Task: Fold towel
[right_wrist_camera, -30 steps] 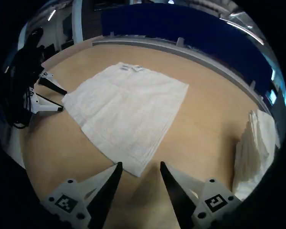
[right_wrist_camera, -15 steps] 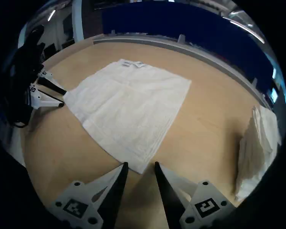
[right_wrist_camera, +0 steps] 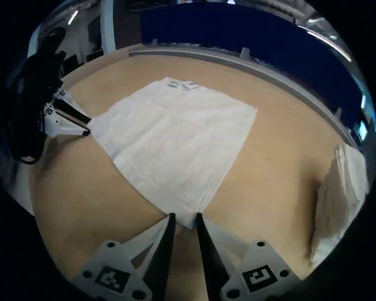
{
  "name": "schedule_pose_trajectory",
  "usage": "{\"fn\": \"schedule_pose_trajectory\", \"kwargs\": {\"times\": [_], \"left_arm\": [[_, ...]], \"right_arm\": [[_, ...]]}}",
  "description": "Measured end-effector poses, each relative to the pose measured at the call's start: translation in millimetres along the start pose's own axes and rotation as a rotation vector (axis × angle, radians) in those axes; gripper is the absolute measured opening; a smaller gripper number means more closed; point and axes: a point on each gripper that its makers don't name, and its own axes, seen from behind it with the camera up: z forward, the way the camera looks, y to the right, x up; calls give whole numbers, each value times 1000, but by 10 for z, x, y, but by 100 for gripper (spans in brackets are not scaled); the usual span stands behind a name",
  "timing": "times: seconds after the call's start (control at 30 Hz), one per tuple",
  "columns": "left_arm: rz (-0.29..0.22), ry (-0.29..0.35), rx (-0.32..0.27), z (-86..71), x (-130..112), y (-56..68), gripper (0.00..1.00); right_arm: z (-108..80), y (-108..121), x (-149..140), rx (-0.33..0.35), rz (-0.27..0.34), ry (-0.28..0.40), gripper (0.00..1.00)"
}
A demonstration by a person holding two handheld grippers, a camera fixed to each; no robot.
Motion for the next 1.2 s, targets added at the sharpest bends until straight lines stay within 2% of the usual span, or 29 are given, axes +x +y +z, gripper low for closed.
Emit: {"fn": "schedule_pose_trajectory", "kwargs": {"times": [0.03, 0.2, 0.37, 0.6, 0.87, 1.2], "left_arm": [[-8, -1, 3, -1, 0, -9, 31], [-42, -2, 13, -3, -8, -62, 20], [-56, -6, 33, 3, -15, -97, 8], [-71, -6, 19, -24, -24, -19, 7], [-115, 10, 16, -103, 48, -50, 7], [-133, 36, 4, -347, 191, -5, 7]], "right_arm": [[1, -3, 0, -1, -3, 0, 29], [5, -9, -4, 2, -1, 0, 26], [-3, -21, -7, 6, -3, -2, 20], [-15, -4, 15, -7, -4, -6, 14], [-80, 39, 111, -9, 7, 15, 13], [-288, 46, 393, -8, -2, 63, 13]]}}
